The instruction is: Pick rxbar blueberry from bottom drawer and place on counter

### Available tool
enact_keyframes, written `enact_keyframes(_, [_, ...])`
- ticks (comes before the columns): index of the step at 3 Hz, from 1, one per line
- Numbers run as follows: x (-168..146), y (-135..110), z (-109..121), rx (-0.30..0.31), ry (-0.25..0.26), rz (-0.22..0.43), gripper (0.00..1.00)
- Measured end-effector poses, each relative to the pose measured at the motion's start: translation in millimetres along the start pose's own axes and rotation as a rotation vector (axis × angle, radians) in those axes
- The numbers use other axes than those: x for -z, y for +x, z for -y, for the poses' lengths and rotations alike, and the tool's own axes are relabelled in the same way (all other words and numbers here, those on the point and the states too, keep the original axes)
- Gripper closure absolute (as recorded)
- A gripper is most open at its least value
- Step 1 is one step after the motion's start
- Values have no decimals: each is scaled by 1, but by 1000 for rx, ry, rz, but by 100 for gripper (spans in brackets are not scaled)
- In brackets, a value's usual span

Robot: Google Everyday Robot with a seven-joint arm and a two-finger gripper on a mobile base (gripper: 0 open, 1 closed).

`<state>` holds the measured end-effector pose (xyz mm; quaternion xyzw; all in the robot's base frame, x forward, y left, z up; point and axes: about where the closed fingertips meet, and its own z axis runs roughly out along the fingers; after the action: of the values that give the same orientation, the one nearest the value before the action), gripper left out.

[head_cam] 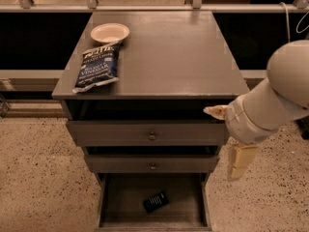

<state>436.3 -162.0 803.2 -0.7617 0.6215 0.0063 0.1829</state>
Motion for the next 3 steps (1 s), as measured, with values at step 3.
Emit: enact_keyframes(3, [-124, -23, -22, 204, 9, -72, 0])
